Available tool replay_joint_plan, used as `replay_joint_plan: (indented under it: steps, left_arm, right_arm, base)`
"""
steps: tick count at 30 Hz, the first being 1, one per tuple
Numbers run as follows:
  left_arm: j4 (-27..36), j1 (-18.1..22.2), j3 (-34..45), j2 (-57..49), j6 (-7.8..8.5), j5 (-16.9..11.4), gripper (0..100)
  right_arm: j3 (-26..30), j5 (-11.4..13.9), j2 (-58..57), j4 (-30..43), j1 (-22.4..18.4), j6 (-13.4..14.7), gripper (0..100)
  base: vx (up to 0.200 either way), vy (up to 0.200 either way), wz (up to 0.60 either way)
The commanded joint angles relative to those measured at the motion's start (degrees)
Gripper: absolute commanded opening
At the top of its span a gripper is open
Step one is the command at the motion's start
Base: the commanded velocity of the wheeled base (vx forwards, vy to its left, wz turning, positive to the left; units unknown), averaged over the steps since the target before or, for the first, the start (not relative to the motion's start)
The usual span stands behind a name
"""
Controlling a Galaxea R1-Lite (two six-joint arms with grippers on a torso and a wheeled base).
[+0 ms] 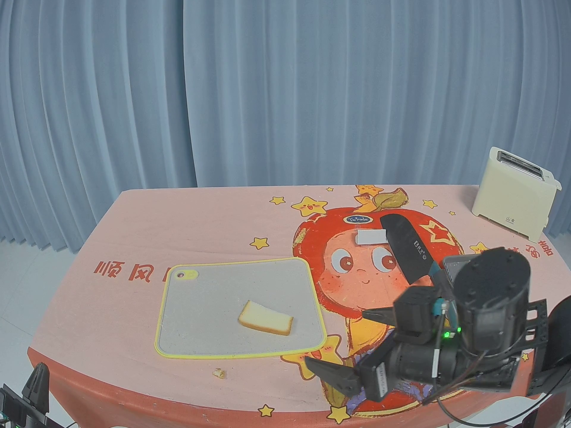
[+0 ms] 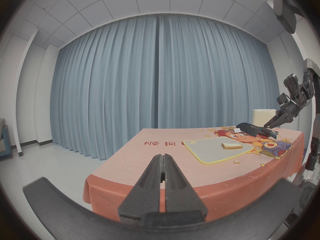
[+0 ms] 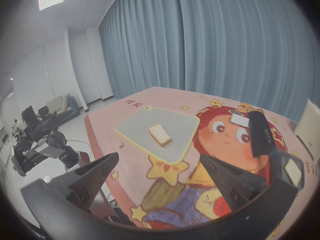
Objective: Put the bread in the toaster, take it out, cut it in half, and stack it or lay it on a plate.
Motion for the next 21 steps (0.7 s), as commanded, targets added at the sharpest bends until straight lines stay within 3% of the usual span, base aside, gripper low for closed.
replay_joint_plan:
  steps: [1,11,21]
  left_arm:
    - [0.0,0.0,1.0,0.0,0.00,0.0,0]
    - [0.0,0.0,1.0,0.1,0.00,0.0,0]
    - [0.0,0.0,1.0,0.0,0.00,0.0,0]
  right_arm:
    - [-8.3,1.6,11.0,0.0,0.5,-1.5,100]
    - [-23.2,0.2,24.2,1.1,1.8,-3.9,100]
    - [-27.0,0.1,28.8,1.1,2.5,-4.2,100]
  base:
    - [0.000,0.000,0.00]
    - [0.000,0.000,0.00]
    - [0.000,0.000,0.00]
